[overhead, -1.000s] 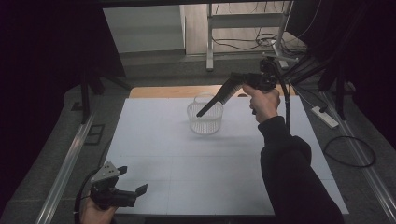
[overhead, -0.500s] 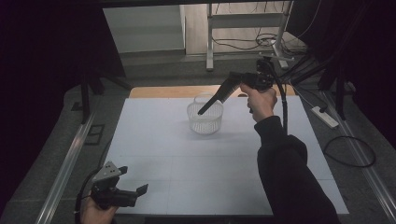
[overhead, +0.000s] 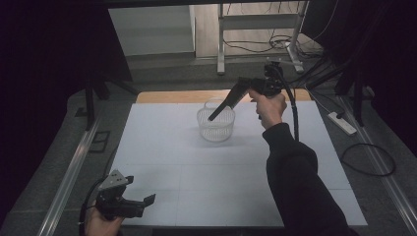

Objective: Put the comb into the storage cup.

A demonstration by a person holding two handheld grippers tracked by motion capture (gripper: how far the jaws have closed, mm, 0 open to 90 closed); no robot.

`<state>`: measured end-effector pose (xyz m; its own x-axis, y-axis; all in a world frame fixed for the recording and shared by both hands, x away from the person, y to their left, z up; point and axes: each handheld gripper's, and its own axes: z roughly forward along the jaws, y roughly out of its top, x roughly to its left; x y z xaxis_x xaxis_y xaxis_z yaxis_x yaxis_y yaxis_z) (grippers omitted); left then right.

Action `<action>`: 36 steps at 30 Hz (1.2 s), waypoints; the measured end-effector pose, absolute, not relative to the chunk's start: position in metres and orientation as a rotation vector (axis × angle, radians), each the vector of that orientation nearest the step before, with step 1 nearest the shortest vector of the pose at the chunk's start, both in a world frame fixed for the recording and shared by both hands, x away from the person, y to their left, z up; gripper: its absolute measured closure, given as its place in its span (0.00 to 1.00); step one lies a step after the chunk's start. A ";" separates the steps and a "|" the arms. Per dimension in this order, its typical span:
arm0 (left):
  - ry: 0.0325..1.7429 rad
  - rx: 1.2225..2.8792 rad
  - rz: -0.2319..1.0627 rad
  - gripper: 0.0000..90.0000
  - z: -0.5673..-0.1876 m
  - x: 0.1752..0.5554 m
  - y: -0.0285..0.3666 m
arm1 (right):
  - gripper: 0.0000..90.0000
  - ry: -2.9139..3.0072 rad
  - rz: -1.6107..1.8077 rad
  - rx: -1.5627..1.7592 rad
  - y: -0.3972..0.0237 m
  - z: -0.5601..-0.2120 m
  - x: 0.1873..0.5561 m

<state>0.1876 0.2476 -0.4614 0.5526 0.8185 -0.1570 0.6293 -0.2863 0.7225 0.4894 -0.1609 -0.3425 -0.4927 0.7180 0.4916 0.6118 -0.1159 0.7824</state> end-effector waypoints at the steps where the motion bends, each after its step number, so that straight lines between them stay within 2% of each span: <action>1: 1.162 2.020 0.314 0.00 -0.461 0.187 0.248 | 0.94 2.024 1.685 1.527 -0.160 -0.343 0.490; 36: 1.151 1.990 0.315 0.00 -0.460 0.182 0.254 | 0.93 2.059 1.633 1.555 -0.135 -0.387 0.498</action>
